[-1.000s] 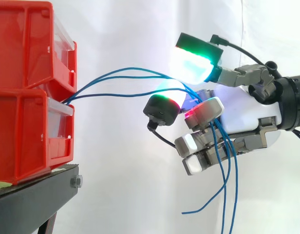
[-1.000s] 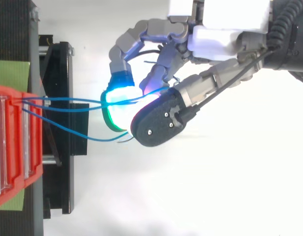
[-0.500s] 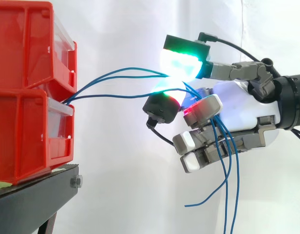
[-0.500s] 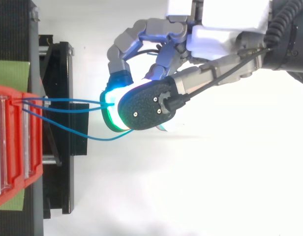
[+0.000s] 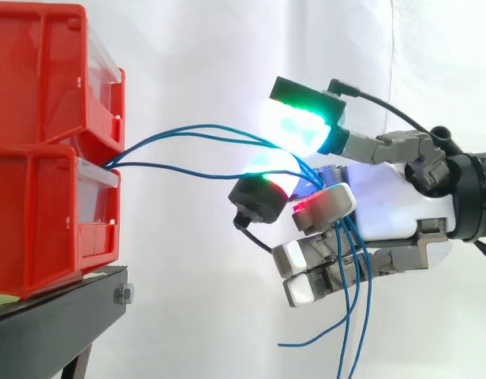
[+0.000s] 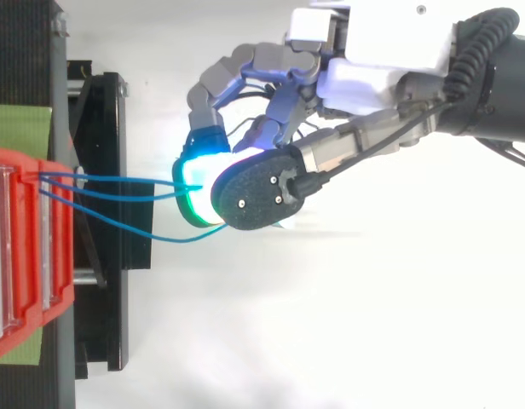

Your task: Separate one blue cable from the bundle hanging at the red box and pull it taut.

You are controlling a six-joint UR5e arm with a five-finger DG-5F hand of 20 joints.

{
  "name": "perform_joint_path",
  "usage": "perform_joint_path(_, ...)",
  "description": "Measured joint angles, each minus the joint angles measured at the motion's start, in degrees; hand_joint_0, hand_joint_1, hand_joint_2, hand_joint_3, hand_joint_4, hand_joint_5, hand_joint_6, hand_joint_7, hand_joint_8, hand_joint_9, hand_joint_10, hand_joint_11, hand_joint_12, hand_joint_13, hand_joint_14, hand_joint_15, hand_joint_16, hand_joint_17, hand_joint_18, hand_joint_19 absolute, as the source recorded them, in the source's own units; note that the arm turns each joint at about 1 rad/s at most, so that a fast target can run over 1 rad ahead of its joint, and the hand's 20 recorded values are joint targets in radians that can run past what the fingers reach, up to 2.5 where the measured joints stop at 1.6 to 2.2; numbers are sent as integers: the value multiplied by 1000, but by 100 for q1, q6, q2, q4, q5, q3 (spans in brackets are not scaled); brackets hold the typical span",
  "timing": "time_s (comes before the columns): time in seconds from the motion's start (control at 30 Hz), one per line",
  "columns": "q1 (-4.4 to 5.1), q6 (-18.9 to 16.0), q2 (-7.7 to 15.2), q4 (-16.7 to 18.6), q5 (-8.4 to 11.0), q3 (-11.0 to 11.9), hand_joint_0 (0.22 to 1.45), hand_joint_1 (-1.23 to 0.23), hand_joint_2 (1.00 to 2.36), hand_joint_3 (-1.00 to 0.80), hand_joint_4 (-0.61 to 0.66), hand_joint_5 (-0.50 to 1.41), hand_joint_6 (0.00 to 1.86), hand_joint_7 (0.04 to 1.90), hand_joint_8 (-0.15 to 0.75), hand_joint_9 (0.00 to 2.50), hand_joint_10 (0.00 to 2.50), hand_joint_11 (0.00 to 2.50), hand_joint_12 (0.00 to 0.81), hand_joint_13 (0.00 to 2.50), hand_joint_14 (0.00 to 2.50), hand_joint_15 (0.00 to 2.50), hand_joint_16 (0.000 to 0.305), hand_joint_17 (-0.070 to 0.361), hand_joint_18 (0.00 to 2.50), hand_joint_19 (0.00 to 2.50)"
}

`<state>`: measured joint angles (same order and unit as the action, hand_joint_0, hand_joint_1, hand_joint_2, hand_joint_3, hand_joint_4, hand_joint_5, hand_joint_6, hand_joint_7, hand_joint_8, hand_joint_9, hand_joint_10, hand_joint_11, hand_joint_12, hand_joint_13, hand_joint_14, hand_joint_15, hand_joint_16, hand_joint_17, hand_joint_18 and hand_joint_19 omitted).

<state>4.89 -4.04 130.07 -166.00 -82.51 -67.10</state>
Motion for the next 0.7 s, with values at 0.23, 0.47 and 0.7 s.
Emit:
perform_joint_path(0.23, 37, 0, 1, 59, 43, -39, 695, -953, 1000, -500, -76, -121, 941, 1234, 289, 1284, 18, 1197, 328, 886, 24, 710, 40, 89, 645, 624)
perform_joint_path(0.47, 43, 0, 5, 46, 42, -46, 588, -1014, 1000, -500, -90, -98, 916, 1135, 251, 1315, 20, 1094, 321, 889, 22, 705, 40, 89, 638, 635)
perform_joint_path(0.7, 40, 0, 3, 28, 42, -48, 438, -883, 1000, -500, -51, -95, 884, 1127, 295, 1351, 17, 1029, 361, 913, 22, 694, 48, 108, 674, 634)
